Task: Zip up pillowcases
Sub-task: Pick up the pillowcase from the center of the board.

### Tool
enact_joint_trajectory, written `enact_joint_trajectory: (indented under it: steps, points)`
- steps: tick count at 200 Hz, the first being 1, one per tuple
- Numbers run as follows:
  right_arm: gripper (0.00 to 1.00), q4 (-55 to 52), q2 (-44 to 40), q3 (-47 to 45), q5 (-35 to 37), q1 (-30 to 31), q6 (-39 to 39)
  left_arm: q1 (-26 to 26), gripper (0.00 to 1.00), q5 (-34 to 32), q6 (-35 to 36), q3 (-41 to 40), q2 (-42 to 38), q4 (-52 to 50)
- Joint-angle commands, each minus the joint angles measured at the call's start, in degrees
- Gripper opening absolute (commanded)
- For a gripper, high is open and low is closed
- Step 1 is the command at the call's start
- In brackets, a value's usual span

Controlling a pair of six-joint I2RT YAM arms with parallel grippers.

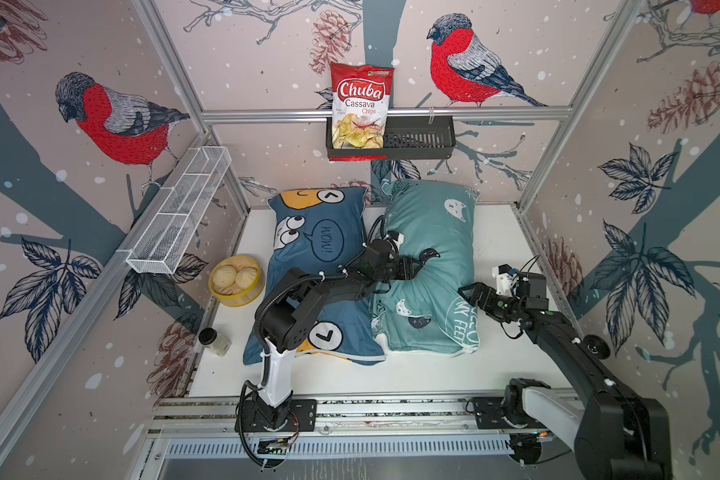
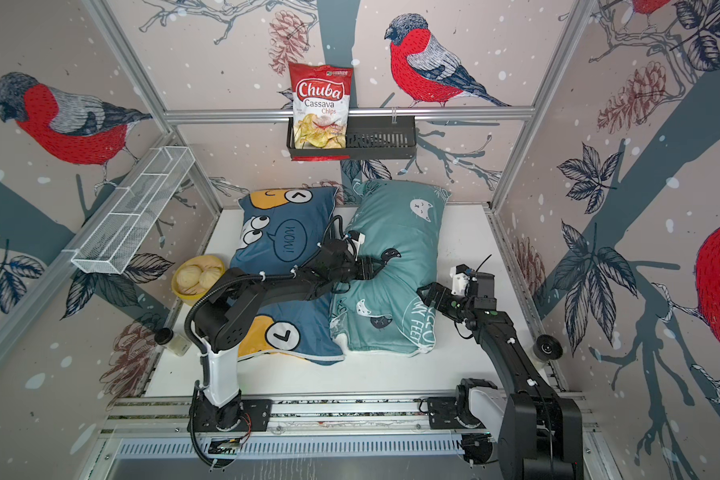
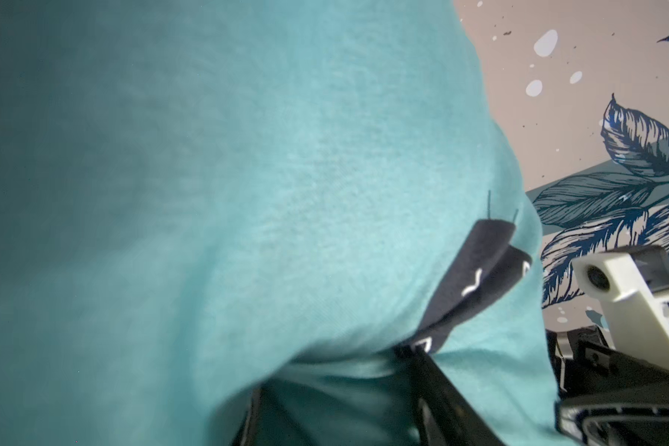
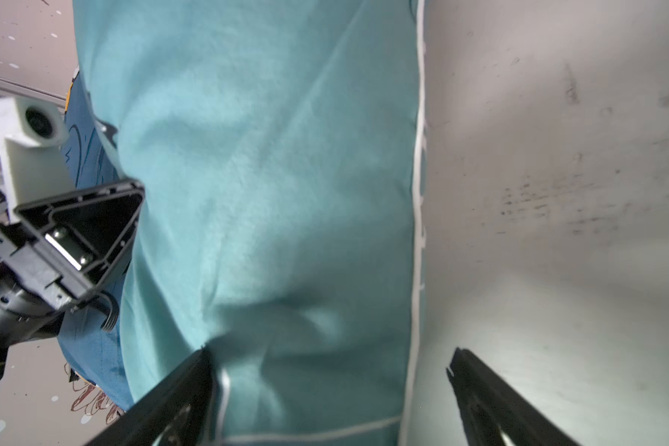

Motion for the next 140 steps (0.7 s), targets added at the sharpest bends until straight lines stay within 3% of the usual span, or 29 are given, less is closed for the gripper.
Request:
enact_joint_trajectory:
  steps: [1, 55, 140]
  points:
    - [0.98, 0.19, -1.38, -1.48, -0.67, 1.8, 1.72, 1.23, 0.62, -5.01, -1.52, 0.82, 1.93, -0.64]
    - [0.97, -3.46, -11.82, -5.64, 1.95, 12.74, 10.99, 1.68, 0.61, -5.79, -2.73, 0.68, 2.53, 1.5]
    - [0.92, -19.11, -28.47, -8.35, 7.96, 21.77, 22.56, 2.91, 0.59, -6.22, -5.23, -1.95, 2.84, 6.98]
